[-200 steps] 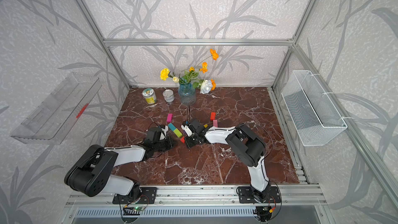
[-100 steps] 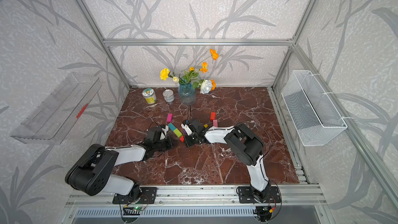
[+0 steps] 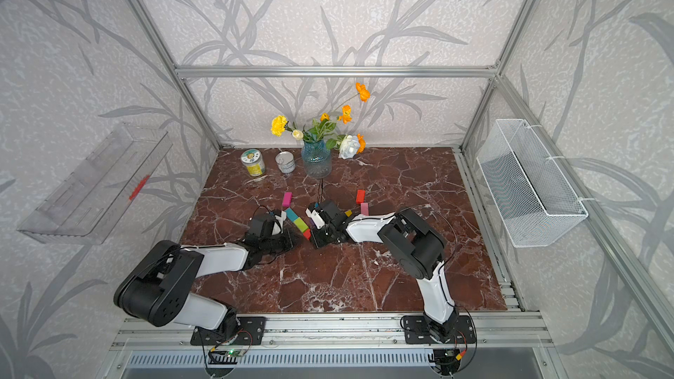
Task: Assemble the letter v with building blocks
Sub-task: Assemble the building block at the center of the board.
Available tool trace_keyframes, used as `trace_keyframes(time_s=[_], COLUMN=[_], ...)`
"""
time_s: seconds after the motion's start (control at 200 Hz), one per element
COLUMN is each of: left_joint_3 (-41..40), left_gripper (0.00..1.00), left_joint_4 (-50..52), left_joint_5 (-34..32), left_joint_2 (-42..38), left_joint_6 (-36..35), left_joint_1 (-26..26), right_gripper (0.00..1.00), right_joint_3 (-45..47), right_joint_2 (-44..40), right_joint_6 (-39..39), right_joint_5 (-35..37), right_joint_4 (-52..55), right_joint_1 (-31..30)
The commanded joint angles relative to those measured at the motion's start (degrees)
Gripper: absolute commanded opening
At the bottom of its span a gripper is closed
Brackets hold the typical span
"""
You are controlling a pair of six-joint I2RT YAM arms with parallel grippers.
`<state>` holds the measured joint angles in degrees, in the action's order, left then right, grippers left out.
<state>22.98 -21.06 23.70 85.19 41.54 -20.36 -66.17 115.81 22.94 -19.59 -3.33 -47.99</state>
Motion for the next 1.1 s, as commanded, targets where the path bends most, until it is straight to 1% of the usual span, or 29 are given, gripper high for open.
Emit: trace_keyframes(time_s=[0.0,0.85,1.095], left_joint_3=[0.6,1.4,0.1], left_gripper=[0.00,0.00,0.00], left_joint_4=[1.0,0.3,1.3], left_joint_5=[-0.5,-0.6,-1.8], left_joint_2=[1.4,3.7,1.5], left_joint_6=[-0.9,-0.5,-0.3], left_joint_1=[-0.3,-0.3,-0.3], right_gripper=[0.00,0.00,0.00], right_joint_3=[-0.4,-0.4,-0.3], right_joint_2=[1.7,1.9,1.9], right_joint_6=[0.5,0.4,0.2], right_joint_5=[0.3,0.3,0.6], right_joint_4=[1.2,1.4,1.7], right_joint_1=[0.2,0.3,0.6])
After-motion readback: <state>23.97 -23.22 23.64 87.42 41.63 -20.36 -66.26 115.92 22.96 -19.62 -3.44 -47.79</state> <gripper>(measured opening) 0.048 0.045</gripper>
